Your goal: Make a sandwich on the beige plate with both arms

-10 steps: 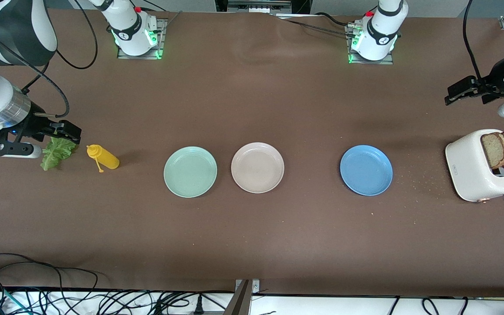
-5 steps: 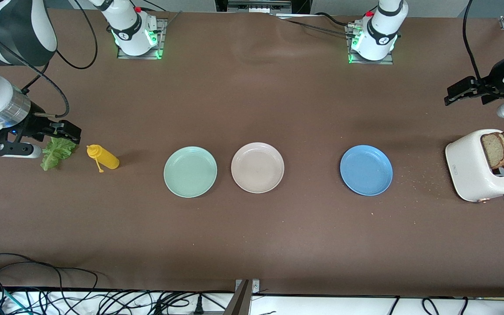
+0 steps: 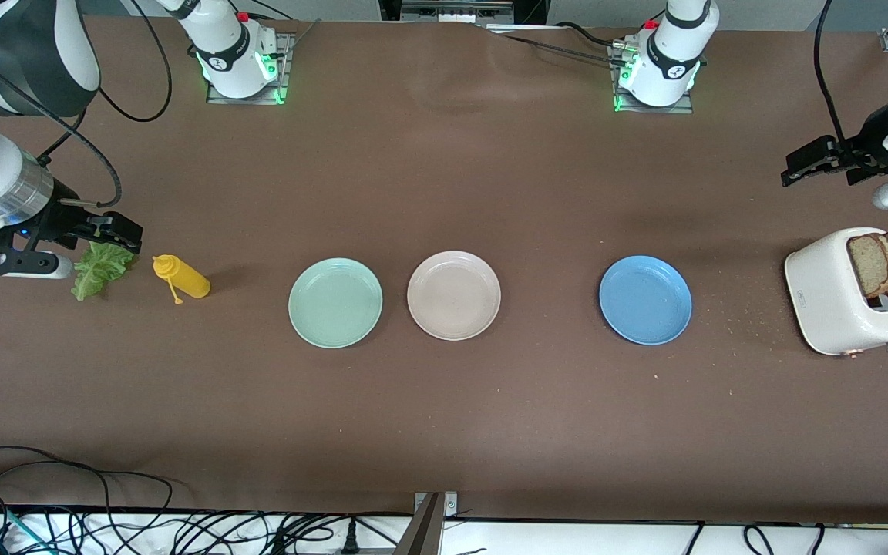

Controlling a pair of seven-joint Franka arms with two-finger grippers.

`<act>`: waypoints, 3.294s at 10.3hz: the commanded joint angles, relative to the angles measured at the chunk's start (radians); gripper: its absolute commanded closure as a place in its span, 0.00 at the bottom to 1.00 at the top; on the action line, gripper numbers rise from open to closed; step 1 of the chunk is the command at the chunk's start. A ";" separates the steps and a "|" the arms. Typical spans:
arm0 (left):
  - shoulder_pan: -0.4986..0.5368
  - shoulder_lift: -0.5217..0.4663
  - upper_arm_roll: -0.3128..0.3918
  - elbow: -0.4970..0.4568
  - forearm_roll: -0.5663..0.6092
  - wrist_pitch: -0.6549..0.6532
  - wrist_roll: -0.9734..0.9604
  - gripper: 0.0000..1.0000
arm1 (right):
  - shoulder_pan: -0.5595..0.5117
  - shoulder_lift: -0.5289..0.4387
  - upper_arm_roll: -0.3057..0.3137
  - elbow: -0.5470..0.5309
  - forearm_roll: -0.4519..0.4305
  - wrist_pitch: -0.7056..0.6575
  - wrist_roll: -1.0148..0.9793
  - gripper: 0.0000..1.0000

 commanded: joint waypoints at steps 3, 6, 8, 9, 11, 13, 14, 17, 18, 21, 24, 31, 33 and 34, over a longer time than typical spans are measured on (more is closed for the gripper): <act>-0.005 0.016 0.002 0.037 0.021 -0.028 0.017 0.00 | -0.011 0.013 0.012 0.030 -0.001 -0.021 0.002 0.00; -0.003 0.016 0.000 0.037 0.020 -0.028 0.017 0.00 | -0.011 0.013 0.012 0.030 0.000 -0.021 0.000 0.00; -0.003 0.016 0.000 0.037 0.020 -0.028 0.017 0.00 | -0.012 0.013 0.012 0.030 0.000 -0.021 -0.001 0.00; -0.003 0.016 0.000 0.037 0.020 -0.028 0.017 0.00 | -0.012 0.013 0.012 0.030 -0.001 -0.021 0.002 0.00; -0.003 0.016 0.000 0.037 0.020 -0.028 0.017 0.00 | -0.015 0.013 0.011 0.030 -0.001 -0.021 -0.001 0.00; -0.003 0.016 0.000 0.035 0.020 -0.029 0.017 0.00 | -0.014 0.013 0.012 0.030 0.000 -0.021 0.009 0.00; -0.003 0.016 0.000 0.035 0.020 -0.029 0.017 0.00 | -0.014 0.013 0.012 0.029 0.002 -0.021 0.014 0.00; -0.005 0.016 0.000 0.034 0.020 -0.029 0.017 0.00 | -0.023 0.015 0.011 0.029 0.068 -0.023 0.026 0.00; -0.005 0.016 0.000 0.034 0.020 -0.029 0.017 0.00 | -0.027 0.015 0.011 0.029 0.071 -0.023 0.025 0.00; -0.005 0.016 0.000 0.032 0.020 -0.031 0.017 0.00 | -0.027 0.015 0.011 0.029 0.071 -0.023 0.023 0.00; -0.005 0.016 0.000 0.032 0.020 -0.031 0.017 0.00 | -0.027 0.015 0.011 0.029 0.071 -0.023 0.023 0.00; -0.003 0.016 0.000 0.032 0.020 -0.031 0.017 0.00 | -0.027 0.013 0.011 0.029 0.071 -0.023 0.023 0.00; -0.003 0.016 0.000 0.032 0.020 -0.031 0.019 0.00 | -0.027 0.015 0.011 0.029 0.071 -0.023 0.023 0.00; -0.003 0.016 0.000 0.032 0.020 -0.031 0.019 0.00 | -0.027 0.015 0.011 0.029 0.071 -0.023 0.023 0.00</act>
